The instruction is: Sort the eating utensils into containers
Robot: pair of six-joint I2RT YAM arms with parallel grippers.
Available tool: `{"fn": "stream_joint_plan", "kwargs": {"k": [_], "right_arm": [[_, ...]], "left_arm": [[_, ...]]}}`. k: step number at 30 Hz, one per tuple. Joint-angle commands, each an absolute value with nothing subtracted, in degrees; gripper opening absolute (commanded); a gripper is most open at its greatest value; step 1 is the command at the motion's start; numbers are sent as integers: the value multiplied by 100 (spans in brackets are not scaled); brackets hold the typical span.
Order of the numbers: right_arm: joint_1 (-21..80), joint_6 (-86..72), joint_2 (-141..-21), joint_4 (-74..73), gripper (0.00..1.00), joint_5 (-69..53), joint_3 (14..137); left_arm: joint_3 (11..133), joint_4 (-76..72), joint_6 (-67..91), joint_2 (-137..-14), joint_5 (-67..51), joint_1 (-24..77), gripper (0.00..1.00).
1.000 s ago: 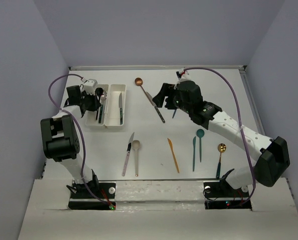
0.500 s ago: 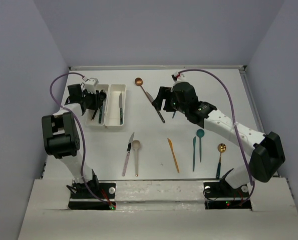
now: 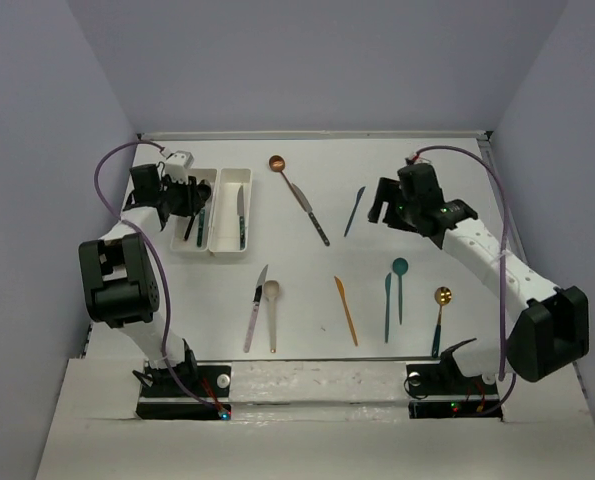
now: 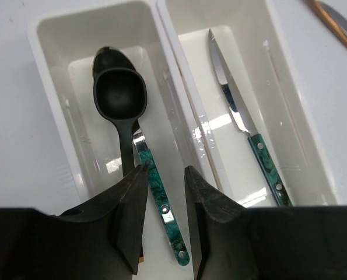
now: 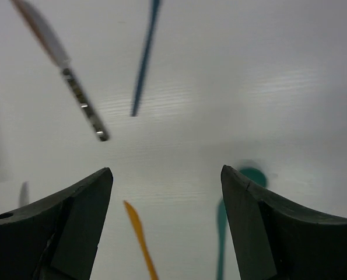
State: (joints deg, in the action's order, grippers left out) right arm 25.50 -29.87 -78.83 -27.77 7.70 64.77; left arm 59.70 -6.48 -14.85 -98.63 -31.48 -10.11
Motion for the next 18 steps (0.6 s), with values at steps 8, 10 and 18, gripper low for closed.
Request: {"fn": "stream_joint_plan", "kwargs": {"k": [8, 10, 18], "right_arm": [[1706, -2830, -8699, -6784, 86, 1819, 6662], [1321, -2699, -8885, -6751, 84, 1609, 6618], [528, -2470, -9720, -6557, 83, 1283, 6557]], "left_arm": [[5353, -1309, -1099, -8482, -3718, -1011, 46], [5256, -1388, -1125, -8359, -3735, -1011, 47], [5142, -1520, -1107, -8262, -3867, -1011, 48]]}}
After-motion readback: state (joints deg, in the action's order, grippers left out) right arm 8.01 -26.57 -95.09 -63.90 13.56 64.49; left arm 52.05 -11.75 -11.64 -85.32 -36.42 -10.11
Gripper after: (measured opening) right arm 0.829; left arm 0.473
